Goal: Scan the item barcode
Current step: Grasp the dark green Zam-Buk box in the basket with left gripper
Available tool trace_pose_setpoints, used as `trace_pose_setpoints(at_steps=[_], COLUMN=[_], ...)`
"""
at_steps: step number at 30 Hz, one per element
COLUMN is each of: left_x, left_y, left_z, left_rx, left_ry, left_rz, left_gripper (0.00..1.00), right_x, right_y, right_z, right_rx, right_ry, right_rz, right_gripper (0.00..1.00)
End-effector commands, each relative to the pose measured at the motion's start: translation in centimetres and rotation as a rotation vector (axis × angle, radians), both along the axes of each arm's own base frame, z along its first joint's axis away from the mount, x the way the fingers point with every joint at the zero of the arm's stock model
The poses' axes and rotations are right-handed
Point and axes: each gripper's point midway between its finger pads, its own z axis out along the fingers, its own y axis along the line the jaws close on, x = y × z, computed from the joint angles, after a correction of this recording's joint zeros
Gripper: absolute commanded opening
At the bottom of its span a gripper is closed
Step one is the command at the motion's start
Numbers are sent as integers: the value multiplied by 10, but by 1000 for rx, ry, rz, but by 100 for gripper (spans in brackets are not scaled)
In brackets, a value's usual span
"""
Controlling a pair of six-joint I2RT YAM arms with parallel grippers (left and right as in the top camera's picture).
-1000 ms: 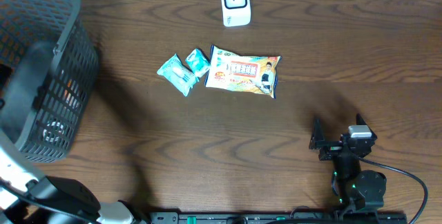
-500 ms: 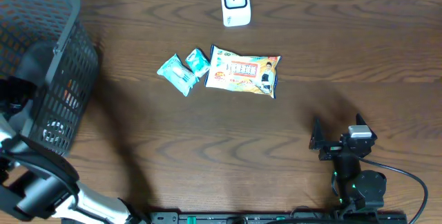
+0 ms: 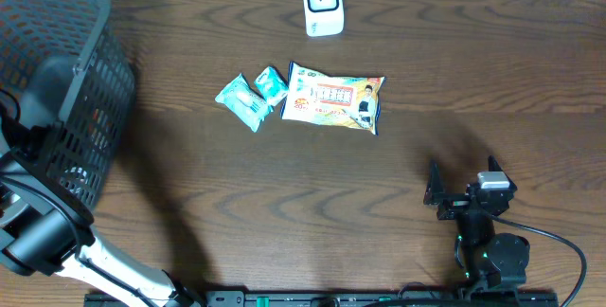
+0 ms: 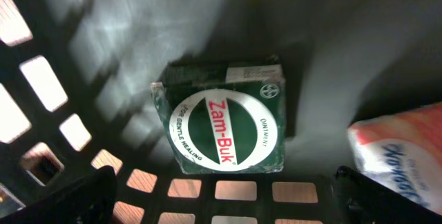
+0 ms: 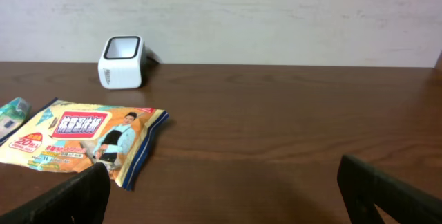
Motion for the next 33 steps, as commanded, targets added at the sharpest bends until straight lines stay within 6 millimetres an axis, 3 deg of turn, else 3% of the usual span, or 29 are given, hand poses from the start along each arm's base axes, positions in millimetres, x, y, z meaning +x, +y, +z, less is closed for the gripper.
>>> trace_pose_setpoints(at_steps=[1, 12, 23, 33], left_x=[-2, -6, -14, -13], left_y=[-4, 9, 1, 2], left_z=[-9, -13, -44, -49], left_rx=[-18, 49, 47, 55], left_ry=[8, 36, 49, 40], left_rz=[35, 30, 80, 80], left_gripper=[98, 98, 98, 98], right_x=[0, 0, 0, 0], right_y=[-1, -1, -1, -1], right_z=[0, 0, 0, 0], right_rx=[-4, -4, -4, -4], right_ry=[0, 0, 0, 0], right_rz=[-4, -4, -4, -4], right_gripper=[99, 99, 99, 99])
